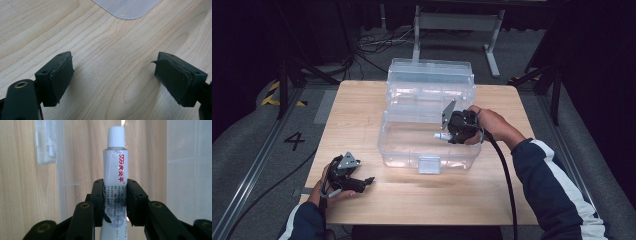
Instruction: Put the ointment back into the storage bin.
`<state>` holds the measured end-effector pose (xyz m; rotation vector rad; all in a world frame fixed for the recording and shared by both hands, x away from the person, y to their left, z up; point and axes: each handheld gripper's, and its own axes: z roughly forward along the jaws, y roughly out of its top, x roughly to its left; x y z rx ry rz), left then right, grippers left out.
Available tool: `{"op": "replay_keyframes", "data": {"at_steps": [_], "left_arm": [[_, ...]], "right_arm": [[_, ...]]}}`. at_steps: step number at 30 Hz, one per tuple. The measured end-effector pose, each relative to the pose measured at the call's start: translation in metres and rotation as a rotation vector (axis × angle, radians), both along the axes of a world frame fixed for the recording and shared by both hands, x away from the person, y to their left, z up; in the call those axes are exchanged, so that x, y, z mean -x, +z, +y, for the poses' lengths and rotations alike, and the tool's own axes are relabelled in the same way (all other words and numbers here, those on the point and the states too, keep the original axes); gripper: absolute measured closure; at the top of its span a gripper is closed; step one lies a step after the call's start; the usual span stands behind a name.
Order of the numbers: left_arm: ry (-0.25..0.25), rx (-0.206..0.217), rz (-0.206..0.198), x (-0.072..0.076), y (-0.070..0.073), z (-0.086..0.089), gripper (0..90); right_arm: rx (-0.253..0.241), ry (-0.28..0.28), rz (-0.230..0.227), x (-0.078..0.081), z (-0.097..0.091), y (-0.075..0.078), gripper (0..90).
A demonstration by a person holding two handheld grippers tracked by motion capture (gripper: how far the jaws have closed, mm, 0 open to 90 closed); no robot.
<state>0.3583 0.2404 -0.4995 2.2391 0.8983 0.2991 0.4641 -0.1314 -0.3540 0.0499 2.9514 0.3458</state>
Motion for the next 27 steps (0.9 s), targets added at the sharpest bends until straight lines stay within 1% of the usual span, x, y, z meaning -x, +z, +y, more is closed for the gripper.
{"op": "replay_keyframes", "data": {"at_steps": [6,10,17,21,22,24,27], "left_arm": [[0.000,0.000,0.000,0.000,0.000,0.000,15.7],[0.000,0.000,0.000,0.000,0.000,0.000,15.7],[-0.001,0.001,0.001,0.000,0.000,0.000,15.6],[0.000,0.001,0.001,0.000,0.000,0.000,15.6],[-0.001,0.001,0.001,0.000,0.000,0.000,15.6],[-0.001,-0.001,0.000,0.000,0.000,0.000,15.6],[-0.001,0.001,0.001,0.000,0.000,0.000,15.6]], "right_arm": [[0.025,-0.012,0.018,-0.004,0.002,-0.010,70.5],[0.021,-0.015,0.034,-0.005,0.003,-0.018,70.5],[0.057,-0.016,0.060,-0.004,0.002,-0.032,70.5],[0.051,-0.023,0.079,-0.004,0.001,-0.038,70.4],[0.056,-0.028,0.085,-0.003,0.001,-0.040,70.4],[0.058,-0.022,0.101,-0.003,0.001,-0.045,70.4],[0.063,-0.023,0.106,-0.001,0.002,-0.047,70.3]]}}
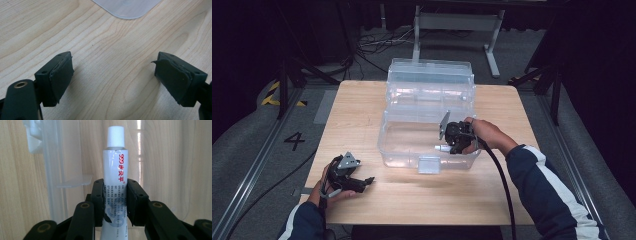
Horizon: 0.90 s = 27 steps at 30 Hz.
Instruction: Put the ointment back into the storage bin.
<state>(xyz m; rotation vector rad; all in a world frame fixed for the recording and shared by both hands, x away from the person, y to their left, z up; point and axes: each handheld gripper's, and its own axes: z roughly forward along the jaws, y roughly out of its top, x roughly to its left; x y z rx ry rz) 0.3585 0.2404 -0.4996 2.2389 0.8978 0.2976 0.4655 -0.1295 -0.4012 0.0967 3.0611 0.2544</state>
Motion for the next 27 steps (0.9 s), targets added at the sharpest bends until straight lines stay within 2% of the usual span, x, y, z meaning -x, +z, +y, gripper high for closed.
{"op": "replay_keyframes", "data": {"at_steps": [6,12,17,23,26,27], "left_arm": [[-0.002,0.000,0.002,-0.001,0.000,0.000,15.4],[-0.004,-0.004,-0.001,-0.001,0.000,0.000,15.3],[-0.004,-0.004,-0.001,-0.001,0.000,0.000,15.3],[0.000,-0.002,0.000,-0.001,0.000,-0.001,15.3],[-0.001,-0.007,-0.003,-0.001,0.000,0.000,15.3],[0.002,-0.006,0.001,-0.001,0.000,-0.001,15.3]], "right_arm": [[-0.006,0.008,0.012,0.000,0.001,-0.005,70.3],[-0.026,-0.015,0.028,-0.002,-0.002,-0.006,68.6],[-0.038,-0.024,0.017,-0.001,-0.004,-0.003,65.5],[-0.103,-0.051,-0.010,0.004,-0.017,0.008,63.5],[-0.163,-0.072,-0.026,0.007,-0.025,0.015,61.9],[-0.199,-0.079,-0.038,0.008,-0.028,0.017,60.9]]}}
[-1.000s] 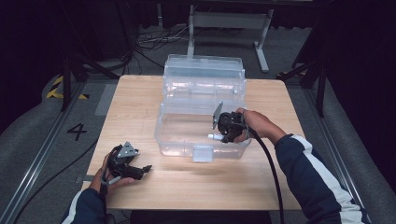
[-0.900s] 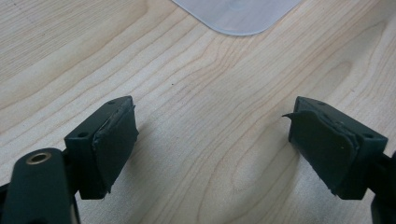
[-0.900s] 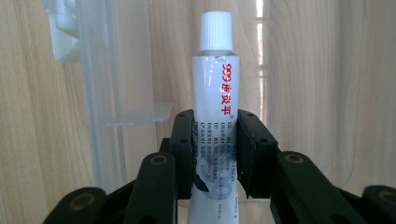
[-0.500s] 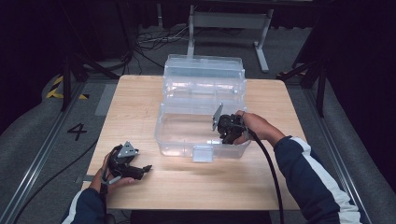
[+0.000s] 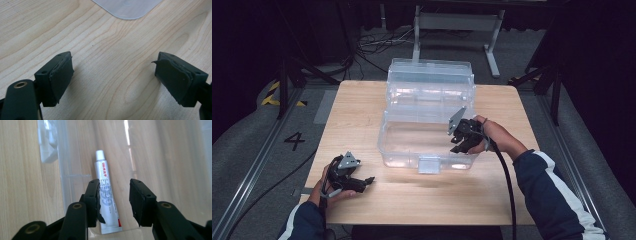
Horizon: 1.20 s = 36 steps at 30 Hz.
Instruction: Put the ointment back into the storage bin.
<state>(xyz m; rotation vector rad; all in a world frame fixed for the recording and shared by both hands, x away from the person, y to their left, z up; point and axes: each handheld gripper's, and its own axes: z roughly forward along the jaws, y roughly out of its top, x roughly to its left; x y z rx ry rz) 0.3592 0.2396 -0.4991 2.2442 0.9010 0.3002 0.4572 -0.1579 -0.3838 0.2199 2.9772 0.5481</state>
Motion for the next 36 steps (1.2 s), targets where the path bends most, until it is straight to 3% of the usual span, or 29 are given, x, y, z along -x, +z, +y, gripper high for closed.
{"op": "replay_keyframes", "data": {"at_steps": [4,6,8,10,12,13,15,16,21,23,25,29,36], "left_arm": [[0.005,-0.003,0.011,-0.001,0.001,-0.001,16.2],[0.007,-0.013,0.017,-0.001,0.002,-0.002,16.7],[0.015,-0.030,0.016,-0.002,0.004,-0.004,19.1],[0.016,-0.038,0.020,-0.002,0.006,-0.006,20.6],[0.020,-0.080,-0.041,0.000,0.012,-0.010,22.1],[0.013,-0.073,-0.055,0.001,0.016,-0.011,22.0],[0.007,-0.025,-0.080,0.002,0.028,-0.015,22.1],[0.005,-0.018,-0.101,0.003,0.034,-0.017,21.7],[-0.011,-0.008,-0.131,0.006,0.045,-0.021,22.2],[-0.009,-0.001,-0.149,0.007,0.051,-0.021,22.4],[-0.008,0.008,-0.168,0.007,0.058,-0.022,22.7],[-0.020,0.011,-0.187,0.008,0.068,-0.028,24.4],[-0.096,-0.023,-0.204,0.008,0.083,-0.049,25.3]], "right_arm": [[-0.100,0.019,-0.060,0.004,-0.010,0.006,58.4],[-0.119,0.015,-0.070,0.005,-0.013,0.007,57.0],[-0.166,-0.027,-0.109,0.005,-0.022,0.010,55.0],[-0.181,-0.032,-0.119,0.005,-0.025,0.011,53.9],[-0.223,-0.043,-0.147,0.005,-0.031,0.017,53.9],[-0.264,-0.056,-0.176,0.005,-0.038,0.024,53.6],[-0.286,-0.071,-0.187,0.005,-0.041,0.028,53.3],[-0.314,-0.095,-0.220,0.004,-0.045,0.036,53.0],[-0.383,-0.162,-0.259,-0.002,-0.058,0.053,51.8],[-0.376,-0.166,-0.271,-0.003,-0.058,0.055,51.3],[-0.367,-0.197,-0.316,-0.007,-0.060,0.060,50.1],[-0.394,-0.233,-0.331,-0.016,-0.062,0.066,49.2],[-0.358,-0.268,-0.342,-0.037,-0.056,0.074,47.3]]}}
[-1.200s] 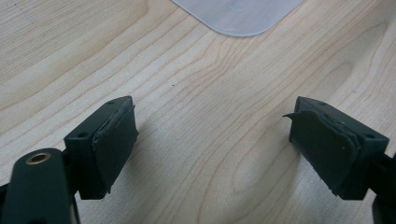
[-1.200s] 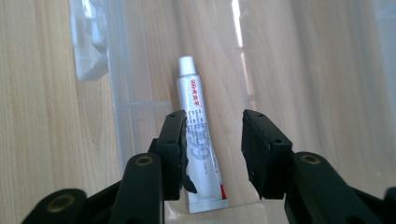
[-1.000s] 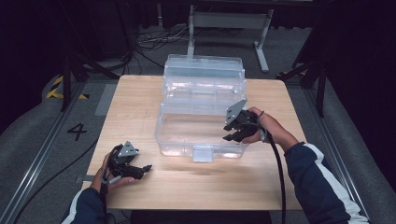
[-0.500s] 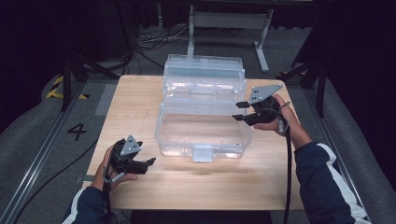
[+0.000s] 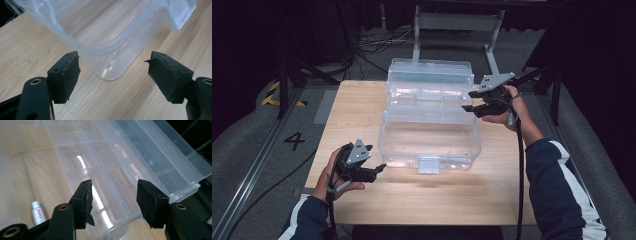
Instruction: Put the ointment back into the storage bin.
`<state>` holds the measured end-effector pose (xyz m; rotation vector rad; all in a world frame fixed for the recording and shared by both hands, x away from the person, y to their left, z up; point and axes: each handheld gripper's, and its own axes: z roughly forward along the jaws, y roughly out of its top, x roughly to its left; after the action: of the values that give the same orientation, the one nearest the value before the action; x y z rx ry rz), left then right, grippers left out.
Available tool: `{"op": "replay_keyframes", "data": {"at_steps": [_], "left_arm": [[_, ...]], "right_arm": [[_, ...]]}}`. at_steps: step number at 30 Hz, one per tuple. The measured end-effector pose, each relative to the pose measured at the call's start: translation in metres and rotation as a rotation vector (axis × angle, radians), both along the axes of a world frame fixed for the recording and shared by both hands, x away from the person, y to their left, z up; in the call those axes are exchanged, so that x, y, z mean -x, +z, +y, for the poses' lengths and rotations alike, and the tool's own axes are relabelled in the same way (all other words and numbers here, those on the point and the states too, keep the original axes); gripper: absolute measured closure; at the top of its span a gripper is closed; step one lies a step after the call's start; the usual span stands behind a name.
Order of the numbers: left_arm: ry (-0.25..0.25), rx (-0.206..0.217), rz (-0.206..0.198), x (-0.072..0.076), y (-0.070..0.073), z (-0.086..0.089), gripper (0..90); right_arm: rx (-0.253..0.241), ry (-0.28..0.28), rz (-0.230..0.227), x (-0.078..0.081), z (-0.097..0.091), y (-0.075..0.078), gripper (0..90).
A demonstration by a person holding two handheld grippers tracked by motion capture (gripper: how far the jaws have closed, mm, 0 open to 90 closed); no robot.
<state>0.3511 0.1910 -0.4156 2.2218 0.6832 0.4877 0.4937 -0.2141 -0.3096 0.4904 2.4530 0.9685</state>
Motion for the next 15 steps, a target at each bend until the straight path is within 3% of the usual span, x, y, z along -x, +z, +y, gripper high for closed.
{"op": "replay_keyframes", "data": {"at_steps": [9,10,15], "left_arm": [[-0.057,-0.024,0.007,-0.010,0.010,-0.019,23.1],[-0.072,-0.019,0.011,-0.011,0.012,-0.020,28.3],[-0.098,-0.068,0.018,-0.017,0.014,-0.030,30.6]], "right_arm": [[-0.014,-0.019,0.000,-0.019,0.008,0.008,46.1],[-0.009,-0.022,0.007,-0.024,0.012,0.009,46.1],[0.030,-0.042,0.024,-0.039,0.023,0.007,47.6]]}}
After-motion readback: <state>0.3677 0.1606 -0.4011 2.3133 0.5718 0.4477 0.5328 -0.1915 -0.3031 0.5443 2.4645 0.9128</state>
